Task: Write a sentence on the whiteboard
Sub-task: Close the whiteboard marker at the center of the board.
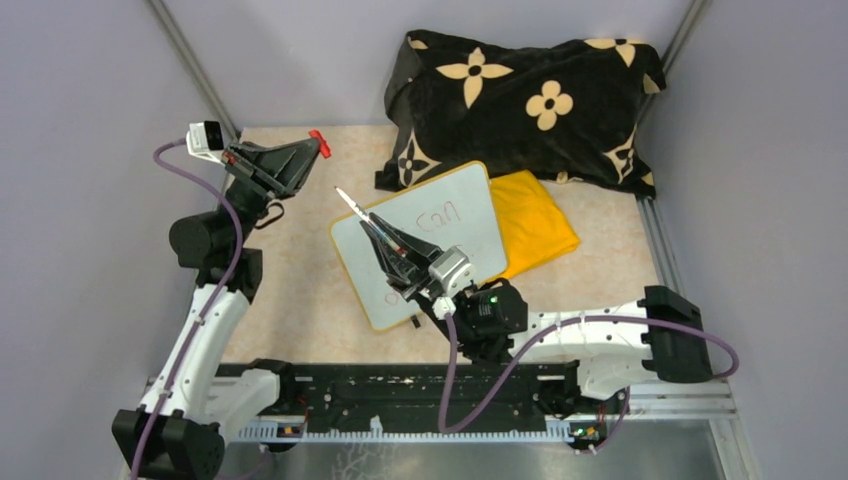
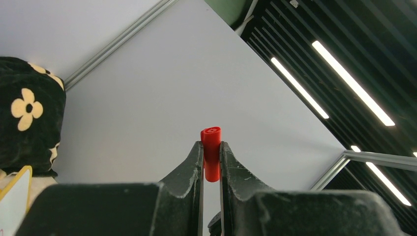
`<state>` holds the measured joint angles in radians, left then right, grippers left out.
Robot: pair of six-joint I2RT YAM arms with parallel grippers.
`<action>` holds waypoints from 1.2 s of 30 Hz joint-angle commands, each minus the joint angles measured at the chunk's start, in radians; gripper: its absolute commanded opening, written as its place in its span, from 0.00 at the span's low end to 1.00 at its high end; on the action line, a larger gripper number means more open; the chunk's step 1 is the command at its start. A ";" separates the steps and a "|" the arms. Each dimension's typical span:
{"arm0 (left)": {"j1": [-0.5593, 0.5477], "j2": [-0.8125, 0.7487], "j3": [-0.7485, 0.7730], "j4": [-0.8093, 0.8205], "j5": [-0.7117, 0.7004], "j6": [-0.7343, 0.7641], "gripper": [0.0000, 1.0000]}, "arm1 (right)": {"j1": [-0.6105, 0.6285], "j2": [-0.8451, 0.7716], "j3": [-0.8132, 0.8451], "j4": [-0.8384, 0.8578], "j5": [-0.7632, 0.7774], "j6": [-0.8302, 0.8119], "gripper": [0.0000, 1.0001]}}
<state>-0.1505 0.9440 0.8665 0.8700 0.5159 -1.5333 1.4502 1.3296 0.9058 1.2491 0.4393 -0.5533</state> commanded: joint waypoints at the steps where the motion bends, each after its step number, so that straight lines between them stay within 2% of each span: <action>1: -0.016 -0.019 0.006 -0.011 -0.003 -0.016 0.00 | 0.009 0.017 0.071 0.094 -0.016 -0.018 0.00; 36: -0.066 -0.059 -0.015 -0.047 0.016 0.006 0.00 | 0.008 0.088 0.122 0.167 0.060 -0.063 0.00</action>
<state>-0.2081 0.9028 0.8631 0.8219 0.5190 -1.5406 1.4502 1.4120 0.9833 1.3693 0.4919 -0.6106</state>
